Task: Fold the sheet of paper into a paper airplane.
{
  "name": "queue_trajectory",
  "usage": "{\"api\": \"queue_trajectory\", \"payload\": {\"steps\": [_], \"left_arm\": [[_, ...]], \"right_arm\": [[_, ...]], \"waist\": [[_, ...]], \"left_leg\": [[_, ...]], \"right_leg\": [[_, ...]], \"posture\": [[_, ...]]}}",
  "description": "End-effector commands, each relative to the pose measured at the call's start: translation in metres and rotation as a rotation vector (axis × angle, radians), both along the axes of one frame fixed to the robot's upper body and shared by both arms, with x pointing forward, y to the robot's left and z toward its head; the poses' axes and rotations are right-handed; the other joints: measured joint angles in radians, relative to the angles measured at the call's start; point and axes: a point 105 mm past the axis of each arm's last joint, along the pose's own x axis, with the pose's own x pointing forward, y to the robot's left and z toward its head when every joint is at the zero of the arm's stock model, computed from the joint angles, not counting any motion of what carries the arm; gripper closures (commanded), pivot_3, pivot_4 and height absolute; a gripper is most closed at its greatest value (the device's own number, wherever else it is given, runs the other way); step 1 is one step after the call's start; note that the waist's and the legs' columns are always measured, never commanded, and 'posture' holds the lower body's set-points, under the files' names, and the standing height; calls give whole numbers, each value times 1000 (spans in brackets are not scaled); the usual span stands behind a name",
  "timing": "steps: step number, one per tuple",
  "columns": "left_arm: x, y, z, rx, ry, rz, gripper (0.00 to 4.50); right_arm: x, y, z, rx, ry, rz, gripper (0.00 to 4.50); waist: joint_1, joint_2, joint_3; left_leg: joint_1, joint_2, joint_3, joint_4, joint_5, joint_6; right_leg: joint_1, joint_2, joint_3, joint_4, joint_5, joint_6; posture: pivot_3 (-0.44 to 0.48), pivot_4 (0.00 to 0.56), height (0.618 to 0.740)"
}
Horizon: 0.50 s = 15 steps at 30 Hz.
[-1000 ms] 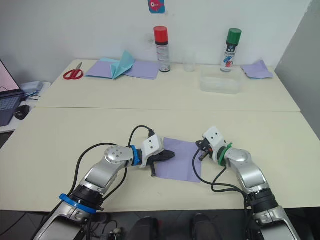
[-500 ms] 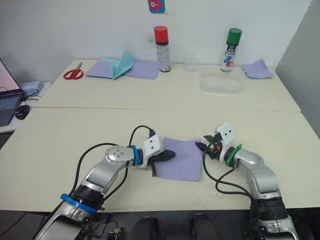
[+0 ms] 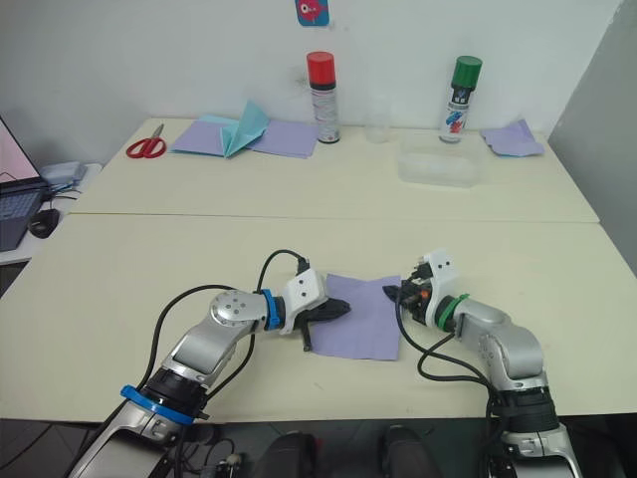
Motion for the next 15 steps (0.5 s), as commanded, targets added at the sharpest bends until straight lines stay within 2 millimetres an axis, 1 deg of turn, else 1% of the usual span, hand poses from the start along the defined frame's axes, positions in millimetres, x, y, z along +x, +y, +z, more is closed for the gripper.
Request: {"api": "queue_trajectory", "payload": {"steps": [1,4,8,12,15], "left_arm": [[-6,3,-17,53,43,2,4500],[-7,3,-17,52,44,0,4500],[-8,2,-18,51,45,-7,4500],[-7,1,-18,51,45,-9,4500],[-7,0,-17,50,46,-7,4500]], "right_arm": [[-2,6,16,-32,-124,52,4491],[-6,12,17,-91,-187,109,4491],[-10,18,11,-170,-242,177,4491],[-16,27,3,-216,-253,253,4491],[-17,31,-2,-244,-255,279,4491]], "waist": [[0,0,0],[0,0,0],[0,0,0],[-1,0,0],[0,0,0]], "left_leg": [[0,0,0,0,0,0],[0,0,0,0,0,0],[0,0,0,0,0,0],[0,0,0,0,0,0],[0,0,0,0,0,0]], "right_leg": [[0,0,0,0,0,0],[0,0,0,0,0,0],[0,0,0,0,0,0],[0,0,0,0,0,0],[0,0,0,0,0,0]], "posture": [[0,150,740],[0,150,740],[0,150,740],[0,150,740],[0,150,740]]}}
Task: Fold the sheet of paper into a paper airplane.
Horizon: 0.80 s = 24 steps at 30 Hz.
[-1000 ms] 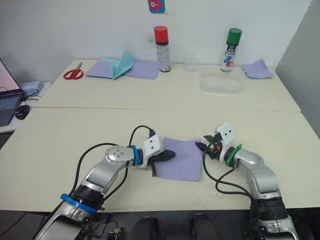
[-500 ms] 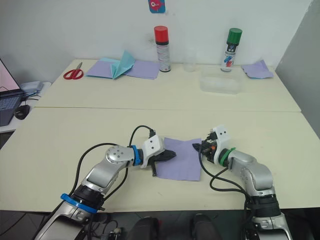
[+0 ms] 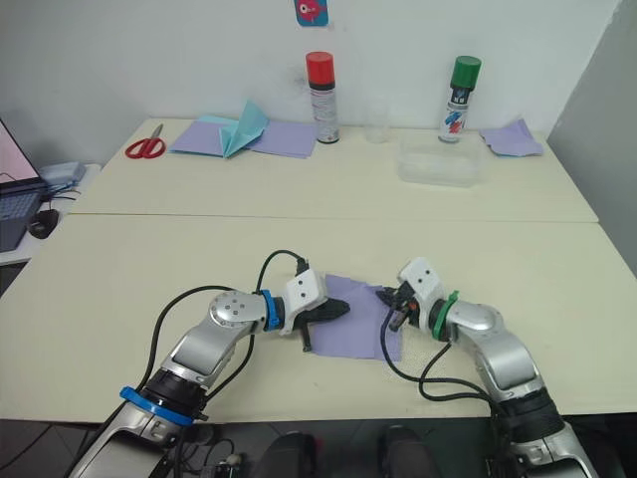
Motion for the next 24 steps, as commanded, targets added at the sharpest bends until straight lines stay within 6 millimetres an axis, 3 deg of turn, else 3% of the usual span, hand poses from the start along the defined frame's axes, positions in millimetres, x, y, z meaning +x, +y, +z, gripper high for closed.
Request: {"api": "queue_trajectory", "payload": {"steps": [1,24], "left_arm": [[-6,1,-16,46,50,-2,4500],[-5,7,-13,41,29,22,4500]], "right_arm": [[0,6,2,-27,-42,37,4491],[-1,11,-22,-133,27,62,4491]], "waist": [[0,0,0],[0,0,-1]], "left_leg": [[0,0,0,0,0,0],[1,1,1,0,0,0]], "right_leg": [[0,0,0,0,0,0],[0,1,0,0,0,0]], "posture": [[0,150,740],[0,150,740]]}}
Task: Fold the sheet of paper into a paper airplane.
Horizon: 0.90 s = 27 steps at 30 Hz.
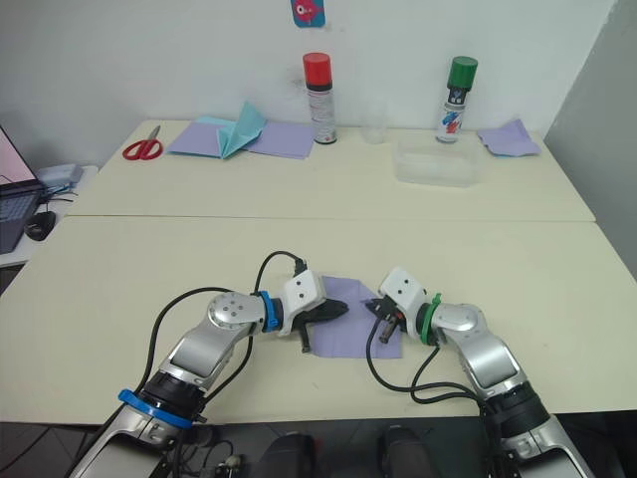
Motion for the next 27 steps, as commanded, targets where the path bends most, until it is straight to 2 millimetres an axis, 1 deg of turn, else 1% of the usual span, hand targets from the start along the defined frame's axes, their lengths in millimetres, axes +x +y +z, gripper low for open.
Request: {"api": "queue_trajectory", "payload": {"steps": [1,13,15,18,19,22,24,27], "left_arm": [[-4,4,-13,46,28,5,4500],[-3,5,-13,54,26,6,4500],[-2,4,-11,41,25,11,4500],[6,2,4,-37,27,53,4500],[9,0,12,-86,33,74,4500],[21,-12,35,-216,45,112,4500],[27,-20,42,-240,31,112,4500],[33,-29,46,-238,13,106,4500]], "right_arm": [[-5,3,-8,-26,28,20,4491],[-3,3,-8,-19,35,15,4491],[-3,3,-8,-22,29,14,4491],[-3,3,-8,-25,27,13,4491],[-3,3,-8,-25,28,13,4491],[-3,3,-9,-27,30,14,4491],[-4,3,-9,-22,32,17,4491],[-4,4,-9,-20,35,19,4491]], "waist": [[0,0,0],[0,0,0],[0,0,0],[0,0,0],[0,0,0],[-1,-1,0],[0,-1,1],[-3,-1,1]], "left_leg": [[0,0,0,0,0,0],[0,0,0,0,0,0],[0,0,0,0,0,0],[0,0,0,0,0,0],[0,0,0,0,0,0],[0,0,0,0,0,0],[-1,0,-1,0,0,0],[-1,0,-1,0,0,0]], "right_leg": [[0,0,0,0,0,0],[0,0,0,0,0,0],[0,0,0,0,0,0],[0,0,0,0,0,0],[0,0,0,0,0,0],[0,0,0,0,0,0],[0,0,-1,0,0,0],[0,1,0,0,0,0]], "posture": [[0,150,740],[0,150,740],[0,150,740],[0,150,740],[0,150,740],[0,150,740],[0,150,740],[0,150,740]]}}
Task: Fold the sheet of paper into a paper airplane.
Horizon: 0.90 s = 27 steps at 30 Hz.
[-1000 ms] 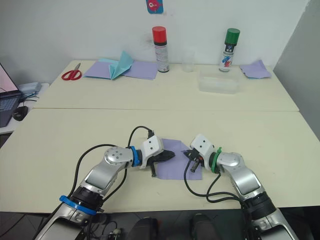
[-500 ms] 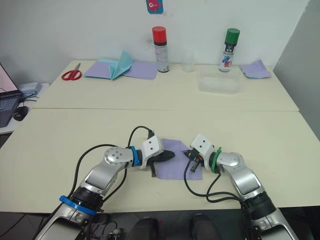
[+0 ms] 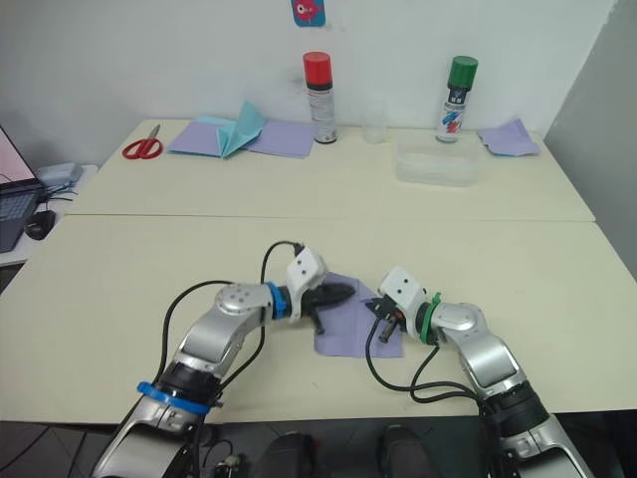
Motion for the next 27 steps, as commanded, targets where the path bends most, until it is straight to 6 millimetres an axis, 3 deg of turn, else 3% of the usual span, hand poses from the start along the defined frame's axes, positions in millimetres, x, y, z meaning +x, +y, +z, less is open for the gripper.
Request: {"api": "queue_trajectory", "payload": {"steps": [1,9,18,22,25,27], "left_arm": [[6,-7,9,-20,-33,2,4500],[9,-12,-19,150,-41,-29,4500],[5,-12,-41,230,-8,-54,4500],[4,-11,-45,254,0,-57,4500],[4,-9,-47,261,1,-55,4500],[4,-7,-49,269,6,-52,4500]], "right_arm": [[-4,3,-9,-21,38,16,4491],[-5,4,-8,-16,38,12,4491],[-7,5,-6,6,49,9,4491],[-13,3,1,33,68,34,3665],[-18,-1,15,77,83,55,2583],[-23,-4,26,114,99,73,2583]], "waist": [[-3,0,0],[-3,0,0],[-3,0,0],[-1,0,0],[-1,0,0],[0,0,0]], "left_leg": [[0,0,0,0,0,0],[0,1,-1,-1,0,0],[0,1,-1,-1,0,0],[0,1,-1,-1,0,0],[0,0,-1,-1,0,0],[0,0,-1,-1,0,0]], "right_leg": [[0,0,0,0,0,0],[0,2,0,0,0,-1],[0,2,0,0,0,-1],[0,2,0,0,0,-1],[0,1,0,0,0,-1],[0,1,0,0,0,-1]], "posture": [[0,150,740],[0,150,740],[0,150,740],[0,150,740],[0,150,740],[0,150,740]]}}
